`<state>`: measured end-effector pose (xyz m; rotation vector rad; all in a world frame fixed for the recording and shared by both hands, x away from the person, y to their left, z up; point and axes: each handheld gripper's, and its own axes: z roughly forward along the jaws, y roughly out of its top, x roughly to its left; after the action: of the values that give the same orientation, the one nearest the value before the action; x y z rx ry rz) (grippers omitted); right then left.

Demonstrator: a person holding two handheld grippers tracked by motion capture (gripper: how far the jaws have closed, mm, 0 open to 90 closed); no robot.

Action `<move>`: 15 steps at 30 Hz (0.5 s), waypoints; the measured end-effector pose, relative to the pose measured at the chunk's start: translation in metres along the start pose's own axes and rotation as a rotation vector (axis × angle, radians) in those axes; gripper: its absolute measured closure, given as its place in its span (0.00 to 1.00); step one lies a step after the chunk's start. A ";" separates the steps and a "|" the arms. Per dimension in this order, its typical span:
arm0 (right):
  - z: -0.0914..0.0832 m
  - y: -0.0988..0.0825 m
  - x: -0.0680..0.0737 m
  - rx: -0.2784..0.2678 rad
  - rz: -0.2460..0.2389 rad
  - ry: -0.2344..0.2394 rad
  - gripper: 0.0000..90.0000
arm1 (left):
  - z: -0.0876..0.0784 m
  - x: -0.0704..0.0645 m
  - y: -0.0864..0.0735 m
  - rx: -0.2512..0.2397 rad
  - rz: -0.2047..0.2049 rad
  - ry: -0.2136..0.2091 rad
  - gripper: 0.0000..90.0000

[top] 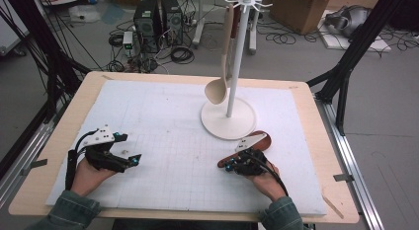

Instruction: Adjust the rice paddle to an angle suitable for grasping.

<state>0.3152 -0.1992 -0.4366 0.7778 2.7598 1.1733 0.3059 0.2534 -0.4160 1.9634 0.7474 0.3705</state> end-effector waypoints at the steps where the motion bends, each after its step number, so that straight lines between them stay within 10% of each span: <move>1: 0.001 0.001 0.000 0.003 0.000 0.000 1.00 | 0.000 0.000 0.000 0.000 0.000 0.000 0.06; 15: 0.000 0.007 -0.001 -0.018 0.002 0.008 1.00 | -0.001 0.001 0.000 0.001 -0.001 -0.001 0.06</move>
<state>0.3189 -0.1955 -0.4322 0.7766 2.7519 1.2020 0.3062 0.2545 -0.4161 1.9635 0.7485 0.3686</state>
